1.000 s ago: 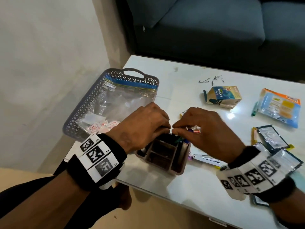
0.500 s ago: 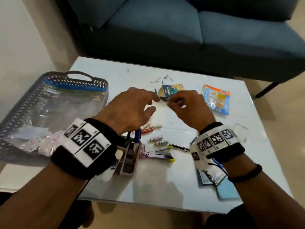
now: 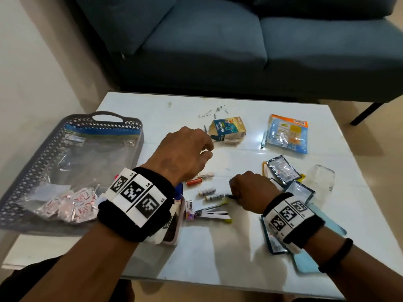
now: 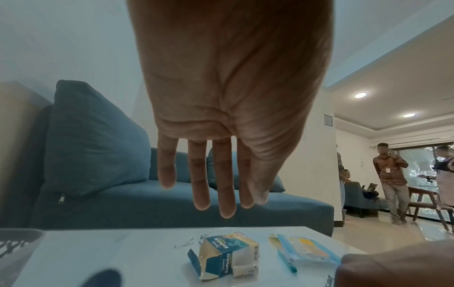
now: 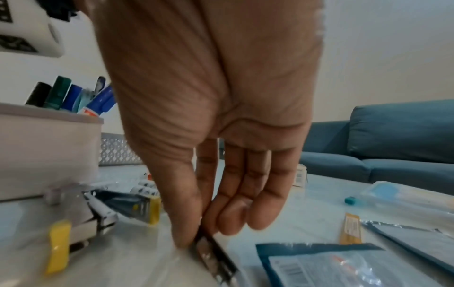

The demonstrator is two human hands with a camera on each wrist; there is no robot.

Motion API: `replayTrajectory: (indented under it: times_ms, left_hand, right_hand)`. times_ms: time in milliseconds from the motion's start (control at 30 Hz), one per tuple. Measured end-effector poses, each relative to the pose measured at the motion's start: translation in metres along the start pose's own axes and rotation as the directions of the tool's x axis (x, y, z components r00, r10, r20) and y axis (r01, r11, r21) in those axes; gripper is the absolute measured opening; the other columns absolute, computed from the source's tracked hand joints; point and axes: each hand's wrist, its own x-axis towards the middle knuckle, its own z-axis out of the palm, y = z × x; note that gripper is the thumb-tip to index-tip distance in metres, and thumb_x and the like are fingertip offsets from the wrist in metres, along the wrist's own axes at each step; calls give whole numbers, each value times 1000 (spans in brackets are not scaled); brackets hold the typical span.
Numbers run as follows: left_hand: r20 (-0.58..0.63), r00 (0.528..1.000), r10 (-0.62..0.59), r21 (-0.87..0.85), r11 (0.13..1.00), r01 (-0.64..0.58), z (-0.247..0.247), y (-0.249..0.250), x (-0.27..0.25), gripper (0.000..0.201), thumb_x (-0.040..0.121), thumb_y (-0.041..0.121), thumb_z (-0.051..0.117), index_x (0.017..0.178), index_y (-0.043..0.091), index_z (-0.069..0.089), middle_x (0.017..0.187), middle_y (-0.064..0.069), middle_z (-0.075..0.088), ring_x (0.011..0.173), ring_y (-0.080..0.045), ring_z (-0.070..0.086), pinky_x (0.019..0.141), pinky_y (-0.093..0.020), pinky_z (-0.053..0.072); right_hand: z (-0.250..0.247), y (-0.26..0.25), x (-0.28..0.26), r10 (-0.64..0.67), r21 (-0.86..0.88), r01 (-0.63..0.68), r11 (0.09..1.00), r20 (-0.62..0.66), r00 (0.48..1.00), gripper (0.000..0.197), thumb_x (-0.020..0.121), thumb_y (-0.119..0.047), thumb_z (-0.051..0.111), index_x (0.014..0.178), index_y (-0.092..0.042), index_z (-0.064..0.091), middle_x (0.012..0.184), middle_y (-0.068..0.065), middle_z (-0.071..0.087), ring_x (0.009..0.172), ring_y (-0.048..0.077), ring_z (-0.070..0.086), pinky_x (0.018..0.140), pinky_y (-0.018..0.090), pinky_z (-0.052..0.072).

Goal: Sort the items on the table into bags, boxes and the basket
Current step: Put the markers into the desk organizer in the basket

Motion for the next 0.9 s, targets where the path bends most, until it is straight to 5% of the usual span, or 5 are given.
replayTrajectory:
  times_ms: [167, 367, 567, 733, 900]
  left_hand:
    - [27, 998, 56, -52, 997, -55, 7, 6, 2, 33, 97, 35, 66, 130, 34, 64, 124, 11, 68, 119, -13, 55, 100, -35, 47]
    - [-28, 987, 161, -139, 977, -164, 5, 13, -1, 26, 92, 37, 72, 118, 32, 75, 108, 6, 76, 102, -13, 68, 88, -39, 57]
    - [-107, 987, 124, -209, 967, -144, -10, -7, -16, 15, 93, 28, 74, 107, 25, 79, 95, 7, 76, 86, -9, 70, 84, -37, 58]
    - [-130, 987, 98, -282, 950, -132, -14, -12, -26, 26, 90, 29, 76, 116, 27, 74, 91, 14, 76, 82, 4, 69, 80, -10, 51]
    - [-293, 954, 70, -399, 898, -188, -3, 23, -13, 32, 90, 40, 75, 119, 27, 73, 94, 10, 77, 81, -3, 72, 85, -16, 55]
  right_hand:
    - [-20, 13, -1, -7, 298, 52, 953, -149, 989, 13, 80, -15, 72, 84, -26, 66, 92, 0, 68, 86, 23, 68, 72, 34, 55]
    - [-64, 3, -30, 44, 856, 292, 428, -342, 939, 9, 86, -2, 77, 93, -5, 74, 83, 8, 78, 78, 22, 77, 76, 35, 64]
    - [-68, -5, -28, 176, 938, 326, 117, -343, 923, 27, 79, -2, 82, 103, 4, 71, 94, 22, 76, 89, 39, 75, 80, 40, 64]
    - [-81, -14, -25, 217, 927, 346, -143, -312, 925, 32, 83, 0, 78, 110, 7, 64, 101, 29, 72, 89, 34, 72, 84, 41, 62]
    - [-101, 10, -37, 182, 903, 417, 100, -429, 885, 23, 84, -8, 79, 102, 1, 69, 93, 15, 76, 85, 24, 73, 86, 41, 61]
